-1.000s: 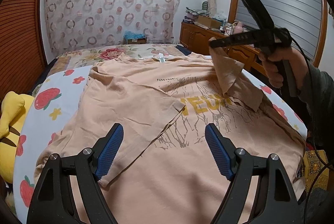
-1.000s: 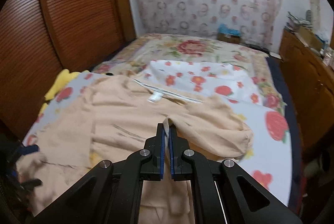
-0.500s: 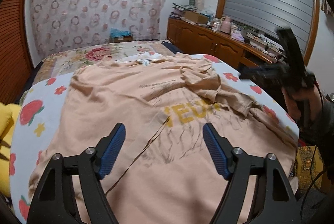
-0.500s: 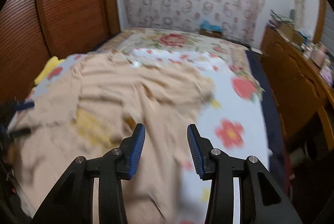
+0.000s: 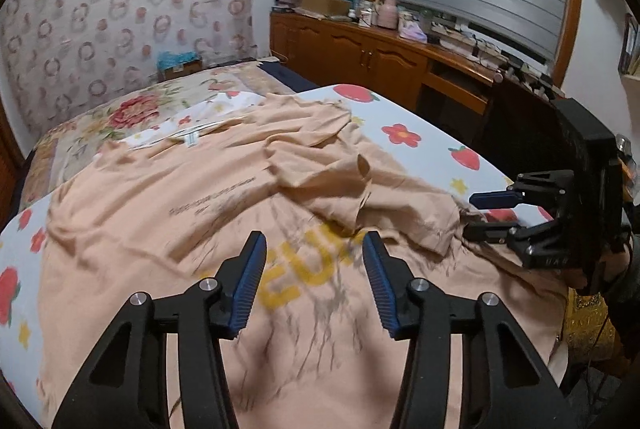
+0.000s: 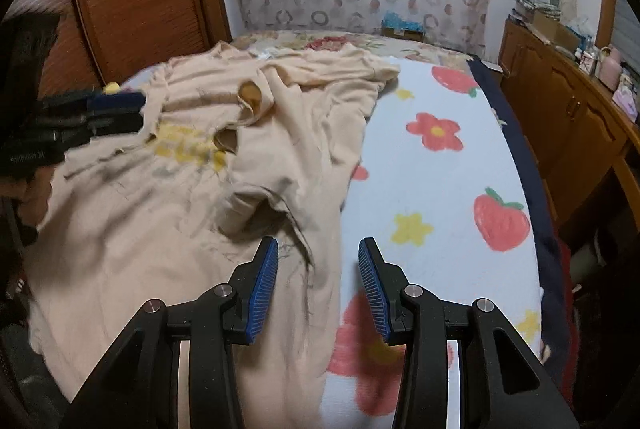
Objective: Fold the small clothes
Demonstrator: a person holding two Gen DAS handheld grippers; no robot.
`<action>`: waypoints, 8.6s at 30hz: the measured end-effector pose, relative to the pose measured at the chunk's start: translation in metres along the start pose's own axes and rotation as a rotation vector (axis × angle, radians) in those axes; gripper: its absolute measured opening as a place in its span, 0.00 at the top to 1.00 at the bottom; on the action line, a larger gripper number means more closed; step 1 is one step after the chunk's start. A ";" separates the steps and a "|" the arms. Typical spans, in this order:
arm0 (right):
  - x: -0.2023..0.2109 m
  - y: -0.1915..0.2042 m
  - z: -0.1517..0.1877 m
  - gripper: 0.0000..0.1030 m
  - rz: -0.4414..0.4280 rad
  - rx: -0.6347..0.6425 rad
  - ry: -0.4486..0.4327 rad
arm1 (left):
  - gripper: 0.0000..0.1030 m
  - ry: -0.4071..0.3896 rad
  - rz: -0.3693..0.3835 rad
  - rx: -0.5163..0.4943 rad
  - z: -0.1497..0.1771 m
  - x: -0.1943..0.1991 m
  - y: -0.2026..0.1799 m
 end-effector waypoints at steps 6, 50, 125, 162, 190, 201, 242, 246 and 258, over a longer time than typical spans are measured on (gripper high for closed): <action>0.013 -0.005 -0.002 0.98 0.086 0.056 -0.026 | 0.51 0.029 0.008 -0.031 -0.006 -0.023 -0.009; 0.020 -0.025 0.007 0.98 0.139 -0.002 -0.024 | 0.96 -0.012 -0.039 0.011 -0.023 -0.013 0.015; -0.166 -0.045 -0.146 0.38 0.018 0.016 0.013 | 0.41 0.100 -0.321 0.206 0.019 -0.003 0.263; -0.149 -0.016 -0.156 0.92 -0.069 0.068 -0.049 | 0.92 -0.019 -0.226 0.121 -0.020 0.025 0.207; 0.108 0.033 0.001 0.92 -0.159 0.019 -0.155 | 0.92 -0.149 -0.268 0.148 0.091 0.229 0.094; 0.121 0.047 0.009 0.92 -0.145 0.003 -0.077 | 0.89 -0.121 -0.297 0.116 0.102 0.250 0.083; 0.024 0.003 -0.006 0.29 0.061 -0.042 0.021 | 0.24 0.109 -0.371 0.185 0.110 0.102 0.187; 0.023 0.002 -0.007 0.29 0.054 -0.045 0.040 | 0.24 0.119 -0.364 0.207 0.111 0.100 0.191; 0.016 0.008 -0.004 0.29 -0.031 -0.007 0.064 | 0.31 0.117 -0.353 0.197 0.110 0.099 0.186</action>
Point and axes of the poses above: each gripper's, at about its wrist camera, not at the fingertips, and x roughly against the way its jaws point, y to its left, z to its underside, the point moved 2 cm from there along -x, roughly the way its jaws point, and after that the axes turned 12 degrees about -y, right-handed, at the moved point
